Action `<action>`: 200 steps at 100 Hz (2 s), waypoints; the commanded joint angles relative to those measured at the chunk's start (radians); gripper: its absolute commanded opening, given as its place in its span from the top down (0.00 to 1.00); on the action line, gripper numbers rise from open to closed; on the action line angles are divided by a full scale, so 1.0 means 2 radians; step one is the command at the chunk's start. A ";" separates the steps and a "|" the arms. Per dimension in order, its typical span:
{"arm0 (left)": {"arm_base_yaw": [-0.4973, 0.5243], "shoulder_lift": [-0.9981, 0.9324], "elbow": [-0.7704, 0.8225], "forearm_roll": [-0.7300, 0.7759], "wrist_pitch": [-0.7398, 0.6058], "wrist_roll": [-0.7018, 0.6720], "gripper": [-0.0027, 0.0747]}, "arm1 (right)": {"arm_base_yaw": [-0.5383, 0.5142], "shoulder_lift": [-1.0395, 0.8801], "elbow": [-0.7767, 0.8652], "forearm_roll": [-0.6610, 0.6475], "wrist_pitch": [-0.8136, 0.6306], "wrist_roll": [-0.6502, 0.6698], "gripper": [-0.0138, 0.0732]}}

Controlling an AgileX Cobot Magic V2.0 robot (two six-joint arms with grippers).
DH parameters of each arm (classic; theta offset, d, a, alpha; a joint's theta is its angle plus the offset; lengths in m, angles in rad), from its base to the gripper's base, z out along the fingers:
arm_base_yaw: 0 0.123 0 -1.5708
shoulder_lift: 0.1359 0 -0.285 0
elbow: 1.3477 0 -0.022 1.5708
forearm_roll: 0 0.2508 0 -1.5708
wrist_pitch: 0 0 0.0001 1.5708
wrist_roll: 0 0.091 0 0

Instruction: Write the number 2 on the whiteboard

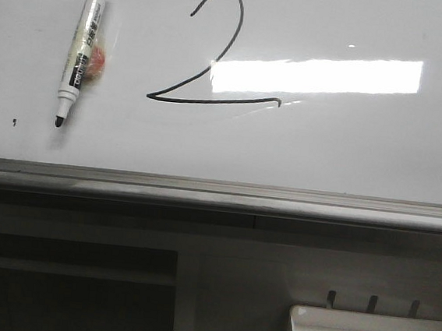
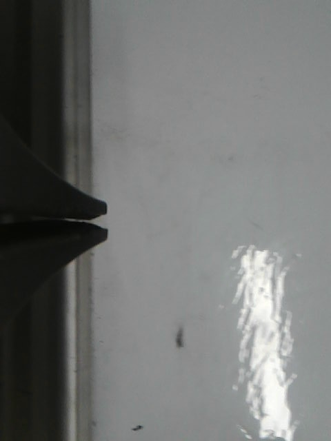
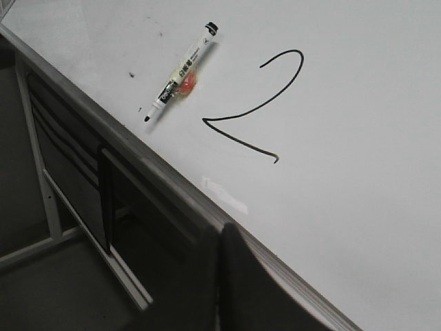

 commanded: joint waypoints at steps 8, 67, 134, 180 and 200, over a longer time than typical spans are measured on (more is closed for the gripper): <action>0.002 -0.014 0.006 0.010 0.021 -0.012 0.99 | -0.003 0.004 -0.013 -0.003 -0.039 -0.003 0.92; 0.002 -0.014 0.005 0.017 0.021 -0.012 0.99 | -0.003 0.004 -0.013 -0.003 -0.039 -0.003 0.92; 0.002 -0.014 0.005 0.017 0.021 -0.012 0.99 | -0.003 0.004 -0.012 -0.003 -0.041 -0.003 0.92; 0.002 -0.014 0.005 0.017 0.021 -0.012 0.99 | -0.174 0.004 0.030 -0.005 -0.087 -0.003 0.92; 0.002 -0.014 0.005 0.017 0.021 -0.012 0.99 | -0.279 0.004 0.066 -0.005 -0.133 -0.003 0.92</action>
